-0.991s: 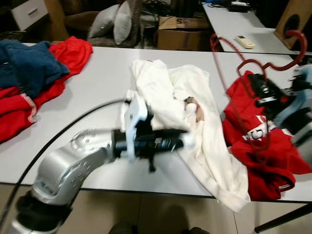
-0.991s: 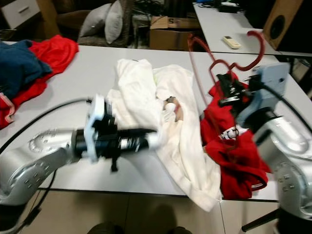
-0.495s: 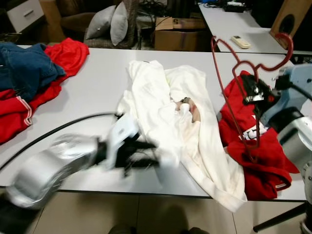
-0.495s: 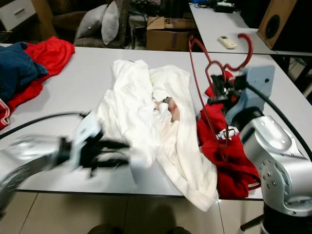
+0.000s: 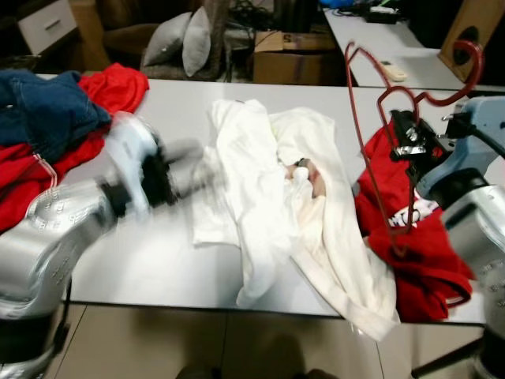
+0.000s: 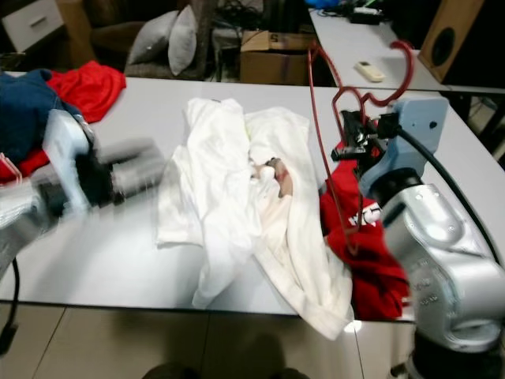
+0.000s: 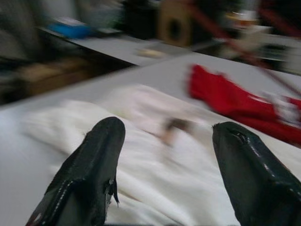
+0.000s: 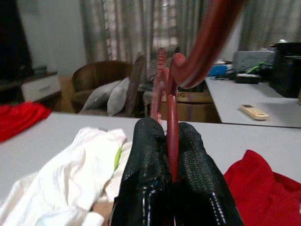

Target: Hang hanger

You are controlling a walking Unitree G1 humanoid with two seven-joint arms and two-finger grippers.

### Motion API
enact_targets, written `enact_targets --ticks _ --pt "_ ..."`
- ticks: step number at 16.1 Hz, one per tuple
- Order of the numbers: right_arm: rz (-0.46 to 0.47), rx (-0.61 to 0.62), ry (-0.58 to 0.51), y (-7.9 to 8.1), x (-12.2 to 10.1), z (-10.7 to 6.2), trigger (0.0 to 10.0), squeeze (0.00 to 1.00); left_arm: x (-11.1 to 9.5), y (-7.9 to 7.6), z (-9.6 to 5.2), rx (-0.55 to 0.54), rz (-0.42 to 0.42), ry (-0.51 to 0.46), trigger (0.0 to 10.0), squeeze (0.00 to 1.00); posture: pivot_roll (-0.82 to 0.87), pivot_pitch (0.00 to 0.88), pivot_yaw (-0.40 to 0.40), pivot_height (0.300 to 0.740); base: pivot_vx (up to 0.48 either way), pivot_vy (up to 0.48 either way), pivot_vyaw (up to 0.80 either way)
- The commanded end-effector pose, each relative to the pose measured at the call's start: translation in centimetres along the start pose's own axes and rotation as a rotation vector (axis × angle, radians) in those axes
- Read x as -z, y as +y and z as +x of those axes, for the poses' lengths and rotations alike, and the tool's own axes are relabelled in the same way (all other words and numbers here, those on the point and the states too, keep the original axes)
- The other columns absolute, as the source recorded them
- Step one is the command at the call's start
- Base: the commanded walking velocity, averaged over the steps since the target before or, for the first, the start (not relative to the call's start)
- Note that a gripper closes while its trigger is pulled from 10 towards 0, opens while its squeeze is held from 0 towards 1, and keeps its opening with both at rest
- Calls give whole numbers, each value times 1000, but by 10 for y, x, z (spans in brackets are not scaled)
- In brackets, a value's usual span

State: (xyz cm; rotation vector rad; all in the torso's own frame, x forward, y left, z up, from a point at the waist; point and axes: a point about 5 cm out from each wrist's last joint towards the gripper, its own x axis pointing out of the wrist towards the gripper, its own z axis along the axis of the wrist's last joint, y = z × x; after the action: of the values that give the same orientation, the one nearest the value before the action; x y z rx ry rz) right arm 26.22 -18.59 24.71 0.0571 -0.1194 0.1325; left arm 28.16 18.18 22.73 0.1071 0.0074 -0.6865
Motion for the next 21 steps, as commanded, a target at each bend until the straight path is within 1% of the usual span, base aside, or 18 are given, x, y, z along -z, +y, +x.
enact_targets --ticks 1,2,3,4,6,7,8,9,11,13,16,17,19,21 --pt "-4 23 -47 5 -7 -1 10000 0 -1 9 3 -148 22 -31 10000 0 11 32 10 740 0 0 0" --pt "-13 27 -53 9 -8 -2 10000 0 -3 10 7 -222 -15 -60 10000 0 11 32 10 740 0 0 0" --pt "-52 36 -61 14 -9 -3 10000 0 -5 7 11 -276 -45 -91 10000 0 7 39 13 740 0 0 0" --pt "-46 43 -67 17 -9 -4 10000 0 -4 2 14 -287 -49 -94 10000 0 8 41 13 740 0 0 0" --pt "6 53 -77 24 -7 -7 10000 0 3 -12 21 -282 -42 -71 10000 0 7 45 16 740 0 433 0" --pt "-6 47 -80 29 -6 -7 10000 0 11 -16 23 -302 -51 -58 10000 0 6 45 16 740 0 480 0" --pt "-41 42 -81 32 -6 -6 10000 0 17 -19 25 -314 -61 -46 10000 0 4 47 17 740 0 480 0" --pt "-80 53 -85 32 -6 -6 10000 0 19 -22 27 -317 -57 -43 10000 0 5 49 15 740 0 480 0" --pt "-75 40 -96 34 -8 -5 10000 0 18 -24 30 -325 -58 -40 10000 0 8 53 11 740 0 480 0" --pt "-76 50 -99 33 -7 -6 10000 0 19 -26 32 -326 -38 -32 10000 0 7 55 7 740 0 480 0" --pt "-33 76 -99 34 -3 -7 10000 0 21 -30 33 -316 -19 -25 10000 0 6 57 7 740 0 480 0" --pt "-22 61 -85 36 0 -7 10000 0 21 -31 33 -308 -12 -22 10000 0 5 57 9 740 0 480 0" --pt "2 10 -90 42 1 -9 10000 0 23 -30 31 -316 -14 -20 10000 0 5 58 9 740 0 480 0" --pt "15 -8 -95 46 3 -10 10000 0 21 -28 31 -326 -12 -21 10000 0 6 57 8 740 0 480 0"
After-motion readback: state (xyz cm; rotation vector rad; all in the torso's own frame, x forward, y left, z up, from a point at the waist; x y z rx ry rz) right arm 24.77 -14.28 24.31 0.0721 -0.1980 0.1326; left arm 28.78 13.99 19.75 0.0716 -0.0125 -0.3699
